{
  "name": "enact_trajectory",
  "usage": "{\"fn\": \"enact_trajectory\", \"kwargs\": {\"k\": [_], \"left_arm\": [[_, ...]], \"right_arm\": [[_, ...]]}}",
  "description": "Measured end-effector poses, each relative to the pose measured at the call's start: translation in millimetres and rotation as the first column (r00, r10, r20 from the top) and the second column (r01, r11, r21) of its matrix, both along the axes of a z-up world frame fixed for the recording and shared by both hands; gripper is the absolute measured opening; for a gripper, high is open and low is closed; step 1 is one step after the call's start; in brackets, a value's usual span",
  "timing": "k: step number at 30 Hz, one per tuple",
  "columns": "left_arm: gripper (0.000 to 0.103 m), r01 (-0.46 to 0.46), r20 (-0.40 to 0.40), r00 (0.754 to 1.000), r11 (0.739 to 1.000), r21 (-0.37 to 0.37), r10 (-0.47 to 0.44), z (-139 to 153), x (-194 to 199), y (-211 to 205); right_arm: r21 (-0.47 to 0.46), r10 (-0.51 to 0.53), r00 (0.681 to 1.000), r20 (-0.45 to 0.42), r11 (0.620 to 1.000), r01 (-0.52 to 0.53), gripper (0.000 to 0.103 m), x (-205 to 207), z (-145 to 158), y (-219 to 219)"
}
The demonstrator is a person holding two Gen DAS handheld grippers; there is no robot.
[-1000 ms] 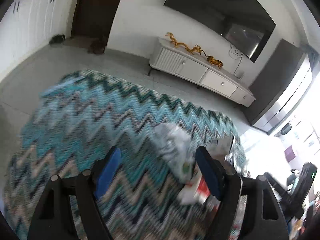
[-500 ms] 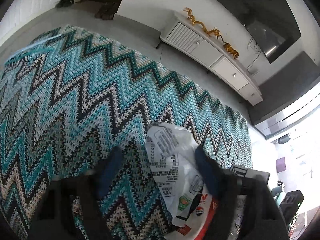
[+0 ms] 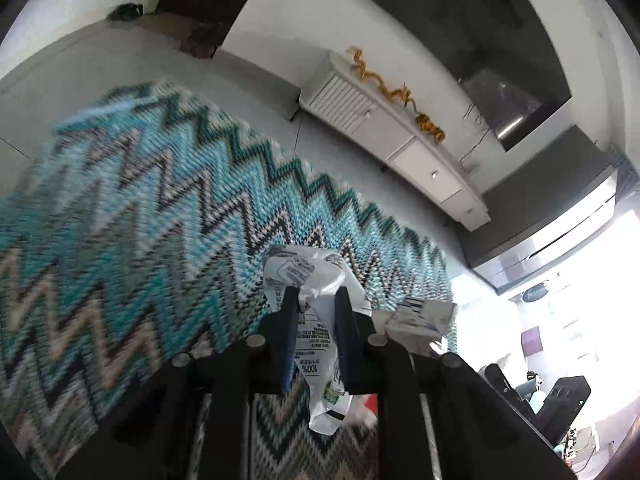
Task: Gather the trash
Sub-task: 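Grasp the white printed wrapper with the left gripper while the right grasps a clear plastic bag, then carry the wrapper and plastic bag over the bin and open both grippers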
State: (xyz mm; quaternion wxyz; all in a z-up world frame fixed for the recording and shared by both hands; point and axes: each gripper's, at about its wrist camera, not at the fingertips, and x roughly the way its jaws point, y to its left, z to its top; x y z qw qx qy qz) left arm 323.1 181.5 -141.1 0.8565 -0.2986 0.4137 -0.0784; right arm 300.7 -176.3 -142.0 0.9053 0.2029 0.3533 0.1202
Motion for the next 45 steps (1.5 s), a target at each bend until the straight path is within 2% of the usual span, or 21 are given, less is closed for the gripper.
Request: {"fn": "enact_trajectory", "kwargs": {"k": [6,13,18,22,24,29,35,37,41,45], "left_arm": [[0.016,-0.020,0.095,0.995,1.000,0.012,0.018,52.0,-53.0,18.4],[0.016,0.025,0.201,0.979,1.000,0.019,-0.028,107.5,-112.5,4.7],[0.016,0.103,0.266,0.958,0.994,0.035,-0.109,140.2,-147.8,-32.8],[0.016,0.188,0.288,0.937,0.980,0.060,-0.197,154.2,-160.8,-81.1],[0.016,0.248,0.286,0.922,0.965,0.080,-0.261,158.0,-162.3,-117.2],[0.016,0.383,0.247,0.883,0.917,0.111,-0.398,148.7,-162.2,-203.7],[0.016,0.536,0.165,0.815,0.830,0.153,-0.556,115.6,-164.9,-320.1],[0.016,0.581,0.125,0.789,0.797,0.165,-0.602,96.6,-162.4,-359.6],[0.016,0.639,0.041,0.753,0.745,0.192,-0.656,57.5,-157.6,-415.8],[0.016,0.672,-0.024,0.730,0.711,0.207,-0.683,23.3,-152.0,-457.6]], "right_arm": [[-0.028,0.042,0.995,0.088,0.999,-0.040,0.036,-34.4,42.1,11.6],[-0.066,0.071,0.983,0.169,0.996,-0.060,0.036,-83.6,77.7,8.6],[-0.077,0.054,0.975,0.215,0.996,-0.039,0.036,-121.6,94.8,-14.2],[-0.098,0.025,0.969,0.244,0.995,-0.001,0.036,-151.5,100.1,-44.2],[-0.106,0.001,0.968,0.250,0.994,0.027,0.036,-163.8,99.3,-61.6],[-0.108,-0.094,0.973,0.213,0.987,0.119,0.036,-190.9,79.6,-121.2],[-0.135,-0.212,0.974,0.077,0.966,0.221,0.036,-211.9,26.5,-197.4],[-0.141,-0.247,0.969,0.030,0.958,0.249,0.036,-218.8,7.1,-219.3],[-0.150,-0.289,0.955,-0.058,0.949,0.278,0.036,-221.9,-31.6,-248.0],[-0.147,-0.330,0.934,-0.138,0.939,0.310,0.036,-216.1,-71.3,-269.0]]}}
